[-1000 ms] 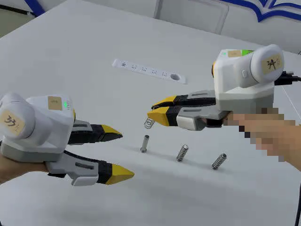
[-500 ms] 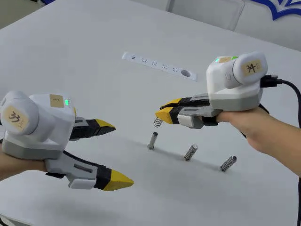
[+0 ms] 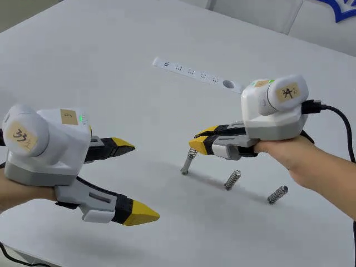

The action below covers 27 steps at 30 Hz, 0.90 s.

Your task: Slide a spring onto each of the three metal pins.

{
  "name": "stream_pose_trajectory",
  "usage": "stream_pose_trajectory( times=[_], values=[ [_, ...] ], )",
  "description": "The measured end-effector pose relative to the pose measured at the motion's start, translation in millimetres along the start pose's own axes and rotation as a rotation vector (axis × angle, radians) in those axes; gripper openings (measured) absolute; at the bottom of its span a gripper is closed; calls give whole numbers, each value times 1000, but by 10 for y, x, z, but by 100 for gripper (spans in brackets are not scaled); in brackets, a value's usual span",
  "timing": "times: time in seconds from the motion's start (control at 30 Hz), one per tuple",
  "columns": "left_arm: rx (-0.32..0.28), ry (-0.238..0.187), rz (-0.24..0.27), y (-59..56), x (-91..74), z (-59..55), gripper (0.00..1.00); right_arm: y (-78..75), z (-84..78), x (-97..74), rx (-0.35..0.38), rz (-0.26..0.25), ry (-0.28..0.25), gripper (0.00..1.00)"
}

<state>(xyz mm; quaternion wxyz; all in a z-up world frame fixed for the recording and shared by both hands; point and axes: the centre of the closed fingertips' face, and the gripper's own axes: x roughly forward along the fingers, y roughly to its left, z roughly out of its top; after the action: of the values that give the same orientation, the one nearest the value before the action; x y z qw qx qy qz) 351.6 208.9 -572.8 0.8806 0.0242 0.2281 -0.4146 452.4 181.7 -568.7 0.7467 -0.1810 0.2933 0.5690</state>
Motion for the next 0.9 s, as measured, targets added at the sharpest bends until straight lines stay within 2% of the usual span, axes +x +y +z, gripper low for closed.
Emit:
stream_pose_trajectory(
  times=[0.3, 0.43, 0.57, 0.7, 0.9],
  values=[
    [-9, 20, 14, 12, -34, -72, 84, 31, -102, 101, -22, -1, 32, 11],
    [-21, 4, 22, 22, -42, -45, 84, 34, -170, 155, -23, 4, 48, 11],
    [-24, 8, 26, 24, -42, -54, 84, 21, -246, 207, -14, 5, 65, 11],
    [-42, -2, 34, 37, -49, -56, 84, 25, -260, 243, -2, 9, 54, 11],
    [-49, 6, 39, 53, -59, -92, 84, 33, -327, 325, -13, 16, 75, 11]
  ],
)
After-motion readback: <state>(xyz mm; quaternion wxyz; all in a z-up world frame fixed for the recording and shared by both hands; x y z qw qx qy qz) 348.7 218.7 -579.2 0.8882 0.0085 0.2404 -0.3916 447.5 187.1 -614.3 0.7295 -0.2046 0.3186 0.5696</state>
